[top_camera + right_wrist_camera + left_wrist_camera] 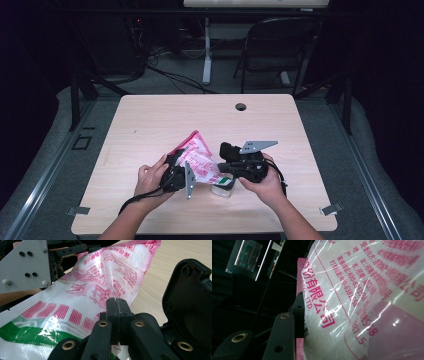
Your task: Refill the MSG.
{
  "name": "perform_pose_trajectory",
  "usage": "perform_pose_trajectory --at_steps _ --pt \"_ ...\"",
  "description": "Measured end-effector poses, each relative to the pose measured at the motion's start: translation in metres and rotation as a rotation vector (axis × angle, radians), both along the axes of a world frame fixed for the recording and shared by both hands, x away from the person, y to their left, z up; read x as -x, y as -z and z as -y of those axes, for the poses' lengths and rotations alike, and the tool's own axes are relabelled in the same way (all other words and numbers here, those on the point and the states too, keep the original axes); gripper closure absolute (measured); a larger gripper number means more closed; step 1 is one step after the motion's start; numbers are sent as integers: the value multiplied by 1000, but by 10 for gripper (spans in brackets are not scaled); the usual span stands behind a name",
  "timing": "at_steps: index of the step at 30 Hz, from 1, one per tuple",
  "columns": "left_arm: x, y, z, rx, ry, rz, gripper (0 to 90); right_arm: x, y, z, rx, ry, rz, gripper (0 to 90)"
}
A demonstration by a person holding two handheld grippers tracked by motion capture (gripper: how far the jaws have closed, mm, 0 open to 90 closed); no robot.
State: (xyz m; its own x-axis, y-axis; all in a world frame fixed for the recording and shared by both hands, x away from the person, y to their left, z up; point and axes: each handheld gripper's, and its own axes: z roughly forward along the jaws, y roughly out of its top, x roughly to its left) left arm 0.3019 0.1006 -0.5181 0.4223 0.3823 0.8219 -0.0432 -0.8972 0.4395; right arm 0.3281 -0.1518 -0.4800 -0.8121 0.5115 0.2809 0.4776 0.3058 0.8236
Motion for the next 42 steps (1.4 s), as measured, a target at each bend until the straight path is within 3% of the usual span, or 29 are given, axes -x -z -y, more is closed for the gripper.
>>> perform_pose_trajectory --at_steps 5,19,42 --pt "0 0 1 -1 6 9 592 0 0 0 6 0 0 900" --pt "1 -7 3 -78 8 40 594 0 0 2 7 -1 3 900" --pt "3 -9 6 -128 12 68 598 -1 2 3 12 6 -5 900"
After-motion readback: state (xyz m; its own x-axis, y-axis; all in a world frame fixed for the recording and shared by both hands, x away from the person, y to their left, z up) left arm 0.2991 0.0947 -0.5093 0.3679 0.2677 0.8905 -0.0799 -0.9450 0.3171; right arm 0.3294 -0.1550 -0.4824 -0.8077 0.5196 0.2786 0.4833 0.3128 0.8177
